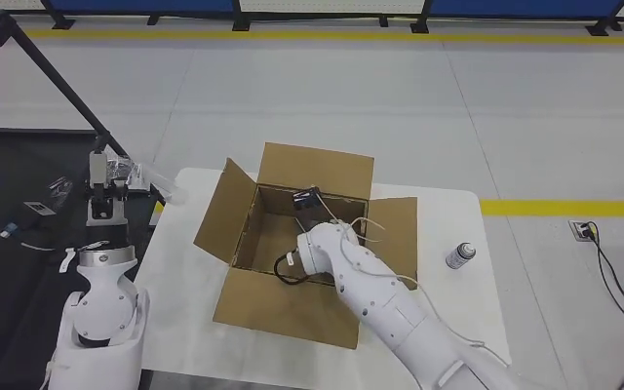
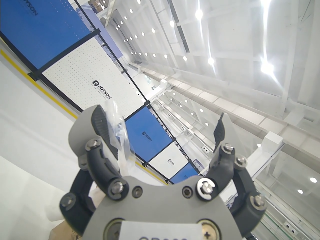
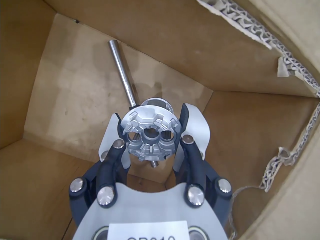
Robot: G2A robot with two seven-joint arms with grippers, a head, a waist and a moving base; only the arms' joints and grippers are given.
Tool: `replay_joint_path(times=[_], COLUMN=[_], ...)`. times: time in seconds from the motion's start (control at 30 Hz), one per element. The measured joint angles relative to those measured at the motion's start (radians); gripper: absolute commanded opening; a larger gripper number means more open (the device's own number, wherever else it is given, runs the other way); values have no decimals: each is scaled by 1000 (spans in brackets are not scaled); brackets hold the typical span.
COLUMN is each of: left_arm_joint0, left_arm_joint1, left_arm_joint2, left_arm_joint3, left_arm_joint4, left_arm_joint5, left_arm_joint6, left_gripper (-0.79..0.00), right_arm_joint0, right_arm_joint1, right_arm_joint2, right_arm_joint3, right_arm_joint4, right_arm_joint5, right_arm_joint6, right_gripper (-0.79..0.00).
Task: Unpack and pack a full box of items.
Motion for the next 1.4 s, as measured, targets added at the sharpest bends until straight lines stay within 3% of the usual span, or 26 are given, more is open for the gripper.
replay_joint_path(times=[0.07, 0.17, 0.43, 0.5, 0.53, 0.67, 0.77, 0.97, 1.2, 1.3, 1.4], left_arm_joint0=[-4, -7, -3, -2, -1, 0, 0, -1, 0, -5, -14], left_arm_joint1=[0, 0, 0, 1, 1, 1, 1, 1, 1, 1, 0], left_arm_joint2=[2, 2, -3, -5, -6, -7, -7, -7, -6, -1, 8], left_arm_joint3=[1, 4, 6, 4, 3, 1, -1, -2, -5, -2, 4], left_arm_joint4=[0, 0, -1, -1, -2, 1, 2, 4, 8, 9, 10], left_arm_joint5=[0, -3, -7, -6, -6, -6, -5, -5, 2, 5, 5], left_arm_joint6=[-2, -4, -2, -2, -2, -3, -6, -7, -1, -3, -6], left_gripper=[0, 0, 0, 0, 0, 0, 0, 0, 0, 0, 0], right_arm_joint0=[15, 31, 57, 62, 65, 73, 78, 78, 6, -79, -223], right_arm_joint1=[-15, -34, -68, -74, -78, -88, -93, -96, -60, -19, 40], right_arm_joint2=[-4, -8, -5, -2, 0, 5, 10, 26, 66, 107, 190], right_arm_joint3=[46, 97, 199, 217, 228, 254, 265, 246, 23, -181, -479], right_arm_joint4=[14, 27, 52, 57, 60, 65, 66, 59, -1, -90, -208], right_arm_joint5=[1, 5, -4, -9, -14, -18, -20, -22, -47, -55, -132], right_arm_joint6=[-17, -42, -88, -93, -96, -108, -116, -140, -116, -51, 45], right_gripper=[-468, -419, -397, -326, -212, -185, -117, -111, -120, -111, -92])
